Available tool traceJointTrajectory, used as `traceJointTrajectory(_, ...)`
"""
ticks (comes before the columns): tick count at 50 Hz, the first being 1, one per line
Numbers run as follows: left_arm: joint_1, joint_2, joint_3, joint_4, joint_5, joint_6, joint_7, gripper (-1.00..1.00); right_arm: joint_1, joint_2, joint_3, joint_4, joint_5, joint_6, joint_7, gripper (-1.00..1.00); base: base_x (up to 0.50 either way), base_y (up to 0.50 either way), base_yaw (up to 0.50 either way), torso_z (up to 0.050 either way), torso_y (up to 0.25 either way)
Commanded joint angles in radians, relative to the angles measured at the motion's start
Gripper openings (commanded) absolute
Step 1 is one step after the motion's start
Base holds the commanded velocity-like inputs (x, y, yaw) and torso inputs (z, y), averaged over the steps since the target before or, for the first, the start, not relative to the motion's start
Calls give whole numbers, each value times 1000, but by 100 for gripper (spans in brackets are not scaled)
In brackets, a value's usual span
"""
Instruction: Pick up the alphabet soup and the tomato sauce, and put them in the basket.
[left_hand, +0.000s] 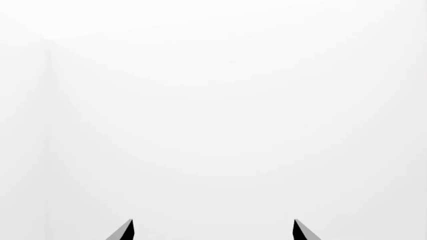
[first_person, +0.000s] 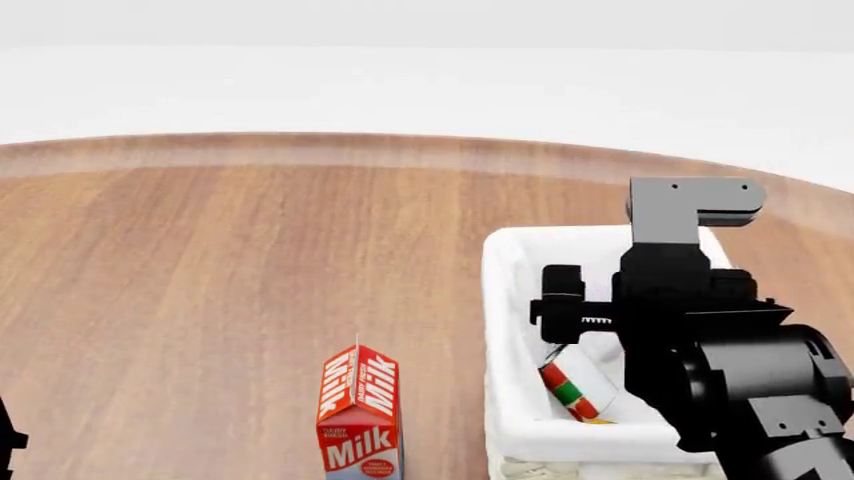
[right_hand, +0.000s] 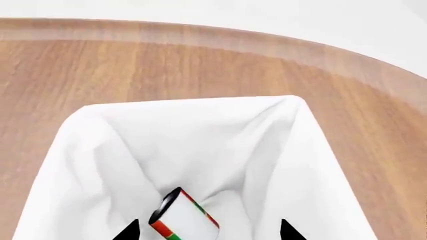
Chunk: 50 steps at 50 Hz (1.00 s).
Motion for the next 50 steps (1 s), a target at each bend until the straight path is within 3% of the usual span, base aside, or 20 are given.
traceJointTrajectory(1, -6, 2, 1, -1, -3, -3, 1, 100, -10, 41, 44, -122, -17, -118, 55, 100, 0, 0, 0, 0, 0)
traceJointTrajectory(18, -4, -1, 2, 2, -1, -3, -4, 100, -53, 89, 95, -259, -88, -340, 141, 100, 0, 0, 0, 0, 0)
traceJointTrajectory(34, 0, 3, 8, -1, 8, 0, -4, 100, -139, 160, 181, -496, -195, -665, 225, 100, 0, 0, 0, 0, 0)
traceJointTrajectory(50, -7, -2, 6, 5, 0, -7, -8, 100, -183, 229, 217, -696, -344, -830, 355, 100, 0, 0, 0, 0, 0)
